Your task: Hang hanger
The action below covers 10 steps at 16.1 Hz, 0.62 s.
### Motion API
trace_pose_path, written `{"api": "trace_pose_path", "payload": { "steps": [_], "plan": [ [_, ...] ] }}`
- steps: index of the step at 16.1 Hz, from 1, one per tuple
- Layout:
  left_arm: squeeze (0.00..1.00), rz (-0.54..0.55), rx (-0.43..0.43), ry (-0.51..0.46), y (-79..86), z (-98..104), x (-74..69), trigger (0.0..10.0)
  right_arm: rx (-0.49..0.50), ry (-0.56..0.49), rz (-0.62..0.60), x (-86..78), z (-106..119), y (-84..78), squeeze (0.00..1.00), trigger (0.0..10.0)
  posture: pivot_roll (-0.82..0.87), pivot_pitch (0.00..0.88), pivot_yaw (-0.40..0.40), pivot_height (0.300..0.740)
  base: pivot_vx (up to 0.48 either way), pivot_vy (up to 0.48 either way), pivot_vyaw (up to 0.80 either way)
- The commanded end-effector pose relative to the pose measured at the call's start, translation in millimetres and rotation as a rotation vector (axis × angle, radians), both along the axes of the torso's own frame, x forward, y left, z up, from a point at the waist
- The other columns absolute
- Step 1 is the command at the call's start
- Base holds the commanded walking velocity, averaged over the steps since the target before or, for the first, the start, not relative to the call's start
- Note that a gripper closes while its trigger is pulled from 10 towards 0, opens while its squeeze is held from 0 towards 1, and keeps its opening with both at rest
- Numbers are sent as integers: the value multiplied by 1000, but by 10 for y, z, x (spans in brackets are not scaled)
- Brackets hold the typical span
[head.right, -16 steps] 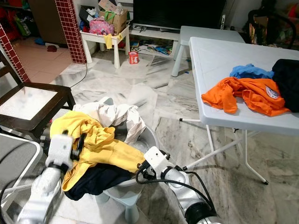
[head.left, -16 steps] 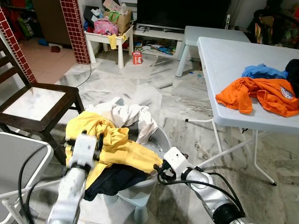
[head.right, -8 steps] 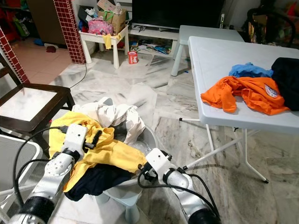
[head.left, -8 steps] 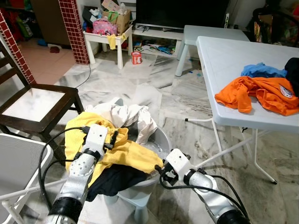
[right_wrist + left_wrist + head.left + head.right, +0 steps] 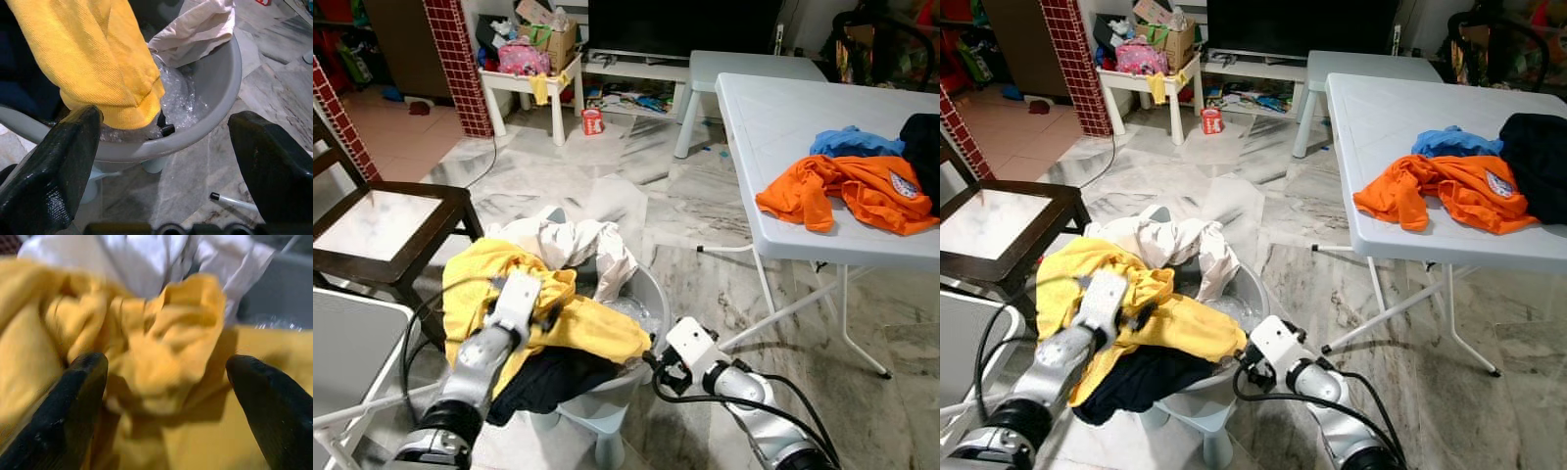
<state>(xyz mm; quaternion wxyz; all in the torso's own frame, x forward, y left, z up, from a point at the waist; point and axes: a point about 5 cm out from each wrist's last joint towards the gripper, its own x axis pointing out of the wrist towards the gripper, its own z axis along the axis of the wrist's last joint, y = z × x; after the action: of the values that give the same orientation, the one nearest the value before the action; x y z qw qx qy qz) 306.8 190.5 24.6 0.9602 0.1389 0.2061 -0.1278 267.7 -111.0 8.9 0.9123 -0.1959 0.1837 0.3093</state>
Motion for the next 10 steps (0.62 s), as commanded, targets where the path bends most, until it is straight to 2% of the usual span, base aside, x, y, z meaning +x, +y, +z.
{"api": "trace_pose_path", "payload": {
  "steps": [1,2,7,8,10],
  "plan": [
    [0,11,-5,22,52,-10,-2,4078,6,-9,9,35,48,26,0,10000,-36,0,-14,740,0,0,0],
    [0,32,-19,60,105,-65,-38,0,4,-8,12,43,53,32,0,10000,-34,0,-17,740,0,0,0],
    [0,78,4,57,245,-77,-53,0,1,-12,15,56,71,42,0,10000,-37,0,-20,740,0,0,0],
    [0,83,24,40,269,-59,-44,0,1,-13,15,55,71,45,0,10000,-38,0,-19,740,0,0,0],
    [0,72,119,-6,313,-1,-8,0,1,-14,14,49,66,45,0,10000,-42,0,-15,740,0,0,0]
  ]
}}
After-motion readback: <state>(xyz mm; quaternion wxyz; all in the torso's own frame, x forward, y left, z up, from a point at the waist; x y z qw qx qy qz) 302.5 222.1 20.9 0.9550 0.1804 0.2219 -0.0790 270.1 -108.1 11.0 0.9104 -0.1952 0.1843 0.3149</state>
